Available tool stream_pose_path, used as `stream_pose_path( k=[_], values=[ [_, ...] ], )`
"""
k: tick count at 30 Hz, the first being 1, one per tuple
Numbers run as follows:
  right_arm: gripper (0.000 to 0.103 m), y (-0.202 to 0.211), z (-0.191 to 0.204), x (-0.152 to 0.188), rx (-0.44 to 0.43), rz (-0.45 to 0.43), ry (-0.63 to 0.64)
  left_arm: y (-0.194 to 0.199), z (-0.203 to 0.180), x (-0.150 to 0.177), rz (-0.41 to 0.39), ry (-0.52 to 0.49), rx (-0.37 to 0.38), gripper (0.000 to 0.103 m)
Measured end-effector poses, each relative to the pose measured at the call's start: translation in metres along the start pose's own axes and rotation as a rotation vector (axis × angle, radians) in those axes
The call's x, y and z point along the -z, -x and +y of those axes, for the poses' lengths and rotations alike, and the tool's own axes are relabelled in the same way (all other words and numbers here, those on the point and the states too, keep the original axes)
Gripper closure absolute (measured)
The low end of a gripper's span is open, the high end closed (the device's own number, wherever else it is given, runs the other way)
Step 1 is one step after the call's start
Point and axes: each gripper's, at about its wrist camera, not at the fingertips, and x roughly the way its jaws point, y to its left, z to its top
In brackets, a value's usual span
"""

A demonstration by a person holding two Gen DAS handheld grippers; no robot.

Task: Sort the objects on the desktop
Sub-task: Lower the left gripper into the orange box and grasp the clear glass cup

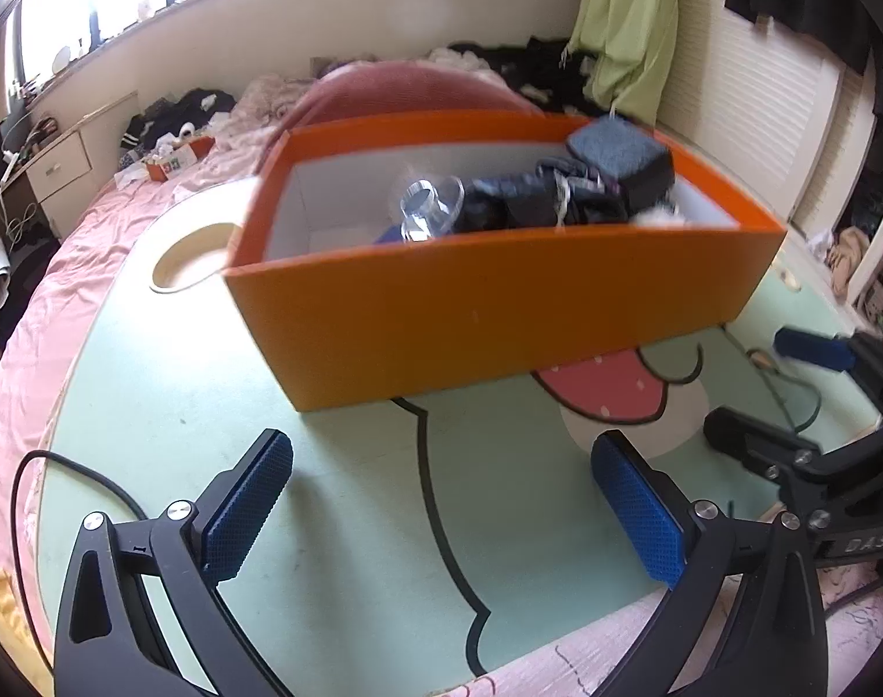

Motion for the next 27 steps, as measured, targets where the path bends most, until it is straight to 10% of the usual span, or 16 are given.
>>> stream_pose_path(
  k=[6, 10, 16, 20, 27],
  values=[
    [0.0, 0.0, 0.0, 0.0, 0.0, 0.0, 0.0, 0.042, 0.013, -0.016, -0.144, 0.027, 0.054, 0.003],
    [0.0, 0.0, 0.0, 0.0, 0.0, 0.0, 0.0, 0.06, 0.02, -0.056, -0.181, 0.032, 0.141, 0.025],
    [0.0, 0.0, 0.0, 0.001, 0.0, 0.0, 0.0, 0.008, 0.017, -0.11, 0.043, 0.037, 0.231, 0.046],
    [0.0, 0.0, 0.0, 0.001, 0.0, 0.0, 0.0, -0.032, 0.021, -0.111, 0.142, 0.061, 0.123, 0.046],
    [0.0, 0.0, 0.0, 0.001, 0.001, 0.0, 0.0, -0.041, 0.016, -0.103, 0.177, 0.026, 0.111, 0.046]
  ],
)
